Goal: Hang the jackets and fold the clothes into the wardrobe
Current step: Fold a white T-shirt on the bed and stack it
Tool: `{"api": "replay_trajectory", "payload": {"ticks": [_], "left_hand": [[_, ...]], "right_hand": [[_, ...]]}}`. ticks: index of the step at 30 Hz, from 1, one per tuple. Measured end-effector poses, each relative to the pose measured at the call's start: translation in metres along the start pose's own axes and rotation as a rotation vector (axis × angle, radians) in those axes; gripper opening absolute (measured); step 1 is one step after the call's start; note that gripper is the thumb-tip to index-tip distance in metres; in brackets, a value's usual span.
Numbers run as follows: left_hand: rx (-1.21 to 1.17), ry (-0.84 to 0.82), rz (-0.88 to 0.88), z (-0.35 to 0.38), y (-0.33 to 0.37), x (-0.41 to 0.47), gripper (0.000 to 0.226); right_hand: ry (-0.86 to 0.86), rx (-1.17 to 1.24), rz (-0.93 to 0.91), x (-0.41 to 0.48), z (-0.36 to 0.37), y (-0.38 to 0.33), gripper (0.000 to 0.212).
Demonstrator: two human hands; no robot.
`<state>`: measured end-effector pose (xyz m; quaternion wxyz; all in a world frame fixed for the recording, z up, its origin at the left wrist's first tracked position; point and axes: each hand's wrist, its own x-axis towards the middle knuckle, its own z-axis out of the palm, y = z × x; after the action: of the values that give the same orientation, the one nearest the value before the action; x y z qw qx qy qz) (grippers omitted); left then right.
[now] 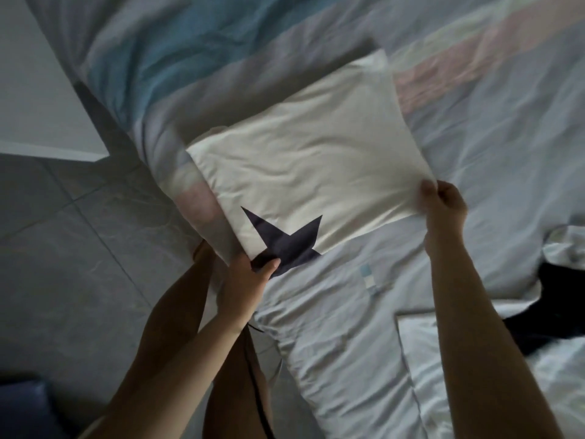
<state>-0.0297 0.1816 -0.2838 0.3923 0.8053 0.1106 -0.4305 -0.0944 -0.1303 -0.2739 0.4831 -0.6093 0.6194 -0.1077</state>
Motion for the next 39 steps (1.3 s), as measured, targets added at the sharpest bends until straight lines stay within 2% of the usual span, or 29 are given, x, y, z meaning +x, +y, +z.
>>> {"api": "replay_trajectory", "payload": {"ticks": [2, 4, 7, 8, 9, 10, 11, 13, 15, 16, 18, 20, 24, 25, 26, 30, 32, 34, 39], "left_hand": [[0.048, 0.018, 0.023, 0.004, -0.003, -0.002, 0.041], [0.061, 0.056, 0.027, 0.007, -0.003, -0.001, 0.038], [0.077, 0.128, -0.004, 0.013, 0.005, -0.006, 0.034], [0.132, 0.166, -0.011, 0.013, 0.009, -0.009, 0.042], [0.215, 0.219, 0.025, 0.011, 0.014, -0.012, 0.053], [0.317, 0.286, 0.112, 0.009, 0.017, -0.014, 0.063], [0.439, 0.375, 0.247, 0.007, 0.021, -0.013, 0.07], [0.689, 0.489, 0.575, 0.002, 0.036, 0.0, 0.071], [0.863, 0.408, 0.791, -0.003, 0.046, 0.025, 0.071], [0.931, 0.348, 0.819, -0.006, 0.046, 0.038, 0.075], [1.077, 0.257, 0.77, -0.011, 0.036, 0.06, 0.084], [1.172, 0.221, 0.732, -0.016, 0.023, 0.069, 0.09], [1.138, 0.219, 0.725, -0.018, 0.026, 0.064, 0.101], [1.115, 0.224, 0.717, -0.018, 0.03, 0.061, 0.103], [1.094, 0.244, 0.718, -0.02, 0.04, 0.062, 0.103], [1.122, 0.311, 0.767, -0.038, 0.07, 0.091, 0.083], [1.183, 0.321, 0.801, -0.052, 0.081, 0.119, 0.078], [1.228, 0.309, 0.82, -0.068, 0.092, 0.142, 0.074], [1.261, 0.209, 0.81, -0.084, 0.101, 0.155, 0.069]], "right_hand": [[0.031, -0.008, 0.022, 0.003, -0.001, 0.008, 0.018], [0.073, -0.07, 0.025, 0.006, 0.006, 0.011, 0.002], [0.275, -0.264, 0.05, 0.005, 0.019, 0.01, 0.027], [0.398, -0.392, -0.016, -0.003, 0.025, 0.008, 0.035], [0.479, -0.515, -0.185, -0.013, 0.033, 0.005, 0.042], [0.47, -0.604, -0.416, -0.026, 0.041, 0.003, 0.045], [0.349, -0.668, -0.663, -0.041, 0.052, 0.003, 0.048], [-0.077, -0.821, -1.116, -0.072, 0.079, 0.011, 0.053], [-0.434, -0.951, -1.47, -0.085, 0.1, 0.021, 0.053], [-0.506, -0.991, -1.559, -0.076, 0.101, 0.022, 0.051], [-0.412, -1.109, -1.504, -0.036, 0.092, 0.023, 0.053], [-0.208, -1.237, -1.22, 0.01, 0.07, 0.022, 0.056], [0.128, -1.195, -0.613, 0.033, 0.043, 0.007, 0.063], [0.155, -1.173, -0.596, 0.028, 0.045, 0.003, 0.066], [0.143, -1.154, -0.704, 0.023, 0.051, -0.004, 0.066], [-0.307, -1.113, -1.526, -0.008, 0.104, -0.019, 0.055], [-0.433, -1.156, -1.645, 0.003, 0.128, -0.031, 0.053], [-0.384, -1.183, -1.531, 0.036, 0.133, -0.044, 0.054], [-0.093, -1.12, -0.976, 0.083, 0.107, -0.056, 0.059]]}}
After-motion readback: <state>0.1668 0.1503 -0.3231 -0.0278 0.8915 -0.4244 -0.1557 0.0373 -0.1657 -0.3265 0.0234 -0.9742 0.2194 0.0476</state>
